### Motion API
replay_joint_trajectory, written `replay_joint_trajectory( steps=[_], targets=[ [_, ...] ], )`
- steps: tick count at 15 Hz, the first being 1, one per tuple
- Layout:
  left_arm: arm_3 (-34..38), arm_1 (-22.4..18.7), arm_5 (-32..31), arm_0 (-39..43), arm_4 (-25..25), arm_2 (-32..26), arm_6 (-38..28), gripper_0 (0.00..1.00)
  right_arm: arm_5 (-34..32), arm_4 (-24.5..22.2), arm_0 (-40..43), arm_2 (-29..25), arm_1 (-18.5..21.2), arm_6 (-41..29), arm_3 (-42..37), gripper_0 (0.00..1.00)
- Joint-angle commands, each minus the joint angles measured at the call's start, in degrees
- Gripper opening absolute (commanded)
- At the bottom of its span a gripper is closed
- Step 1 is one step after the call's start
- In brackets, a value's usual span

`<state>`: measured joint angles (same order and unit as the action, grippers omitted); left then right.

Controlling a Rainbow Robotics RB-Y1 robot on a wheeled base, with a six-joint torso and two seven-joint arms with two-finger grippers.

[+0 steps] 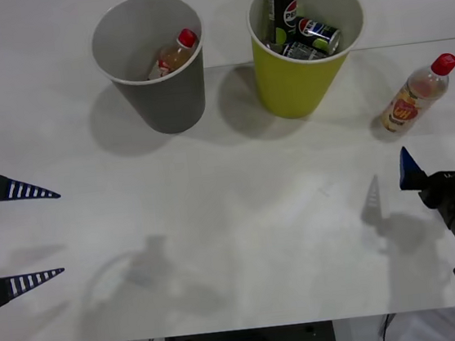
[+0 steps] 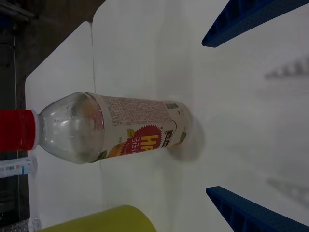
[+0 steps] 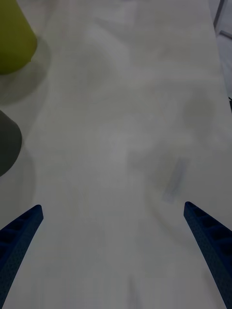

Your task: Put the can into the green bin and the plastic bottle into the gray bin

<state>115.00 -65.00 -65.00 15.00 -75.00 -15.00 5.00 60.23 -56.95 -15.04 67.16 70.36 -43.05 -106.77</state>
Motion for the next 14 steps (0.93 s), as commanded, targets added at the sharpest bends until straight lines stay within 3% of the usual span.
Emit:
replay_joint_trajectory(
  steps=[1, 14],
  targets=[
    [0.0, 0.0, 0.0, 0.0, 0.0, 0.0, 0.0, 1.00, 0.0, 0.0, -1.7, 0.1, -2.1, 0.1, 3.6, 1.00],
    [0.0, 0.0, 0.0, 0.0, 0.0, 0.0, 0.0, 1.00, -0.6, 0.1, -10.1, 0.0, -11.8, 0.6, 19.2, 1.00]
  ],
)
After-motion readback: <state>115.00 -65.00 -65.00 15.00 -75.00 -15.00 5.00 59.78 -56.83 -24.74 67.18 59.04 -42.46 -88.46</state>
